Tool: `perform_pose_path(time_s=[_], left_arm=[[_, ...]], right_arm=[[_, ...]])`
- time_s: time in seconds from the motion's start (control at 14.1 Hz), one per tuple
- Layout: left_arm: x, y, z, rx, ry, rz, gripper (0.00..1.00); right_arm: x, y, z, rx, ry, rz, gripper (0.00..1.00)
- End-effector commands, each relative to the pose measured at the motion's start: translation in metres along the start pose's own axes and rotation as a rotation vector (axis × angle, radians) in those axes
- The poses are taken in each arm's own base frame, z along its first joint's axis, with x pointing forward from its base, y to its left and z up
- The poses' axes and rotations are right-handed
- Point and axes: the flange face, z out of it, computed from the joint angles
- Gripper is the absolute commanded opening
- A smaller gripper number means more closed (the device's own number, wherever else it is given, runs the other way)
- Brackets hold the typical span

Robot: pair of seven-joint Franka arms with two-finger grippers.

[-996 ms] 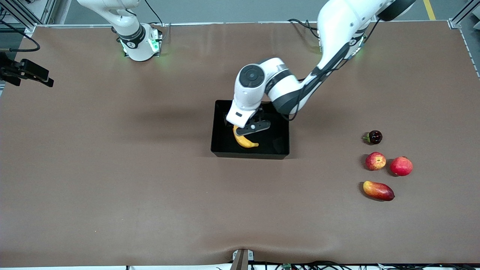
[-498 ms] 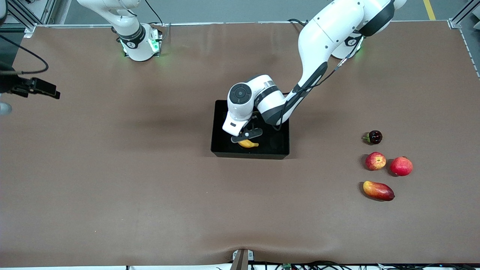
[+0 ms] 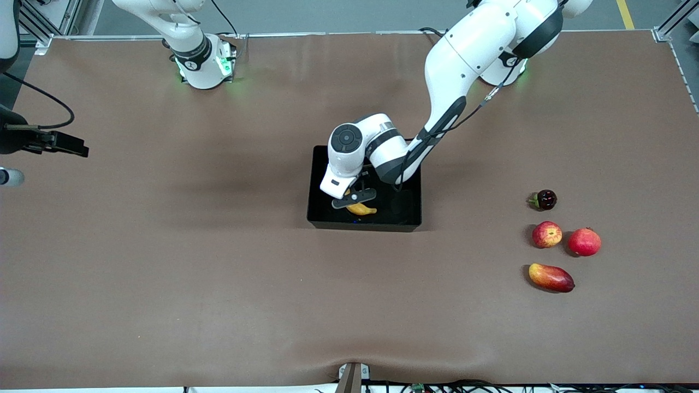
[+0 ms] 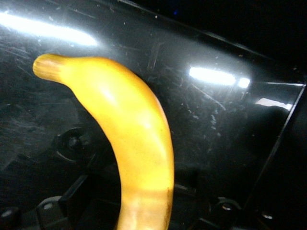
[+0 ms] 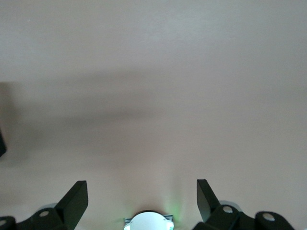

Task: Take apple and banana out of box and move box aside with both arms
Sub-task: 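Grasp the banana with the left gripper while the right gripper approaches the box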

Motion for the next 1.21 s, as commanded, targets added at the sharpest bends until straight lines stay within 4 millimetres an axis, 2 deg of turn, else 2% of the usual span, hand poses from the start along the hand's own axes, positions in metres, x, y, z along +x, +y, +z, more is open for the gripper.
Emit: perform_pose_path(time_s=[0.0,0.07,0.21,0.36,0.5,0.57,0.71,0.78,0.85,0.92,1.0,1.14], left_arm=[[0.000,0.010,-0.003,-0.018,0.031,0.007,0.19],[0.003,0.013,-0.009,-0.030,0.037,0.000,0.00],[0.004,0.017,-0.023,-0.047,0.045,-0.017,0.00],[0.007,0.020,-0.048,-0.064,0.074,-0.008,0.00],[0.010,0.019,-0.065,-0.054,0.086,-0.011,0.00],[0.015,0.019,-0.082,-0.064,0.100,-0.016,0.00],[0.022,0.016,-0.119,-0.073,0.124,-0.028,0.00],[0.029,0.012,-0.143,-0.079,0.139,-0.042,0.00],[0.039,0.004,-0.166,-0.073,0.155,-0.057,0.00],[0.043,-0.002,-0.185,-0.060,0.163,-0.069,0.00],[0.042,-0.006,-0.204,-0.050,0.167,-0.076,0.00],[0.063,-0.028,-0.244,-0.044,0.169,-0.134,0.00]], right_arm=[[0.011,-0.012,0.013,0.111,-0.042,0.000,1.00],[0.015,-0.020,0.023,0.115,-0.057,0.033,1.00],[0.021,-0.041,0.037,0.105,-0.089,0.061,1.00],[0.025,-0.057,0.043,0.113,-0.093,0.039,1.00],[0.031,-0.095,0.058,0.144,-0.098,0.020,1.00],[0.033,-0.108,0.063,0.150,-0.087,0.037,1.00],[0.032,-0.142,0.086,0.141,-0.082,0.051,1.00],[0.034,-0.146,0.102,0.140,-0.083,0.052,1.00],[0.033,-0.155,0.109,0.148,-0.080,0.045,1.00],[0.032,-0.172,0.122,0.159,-0.110,0.030,1.00],[0.029,-0.196,0.145,0.161,-0.152,0.003,1.00],[0.026,-0.243,0.182,0.153,-0.142,-0.047,1.00]])
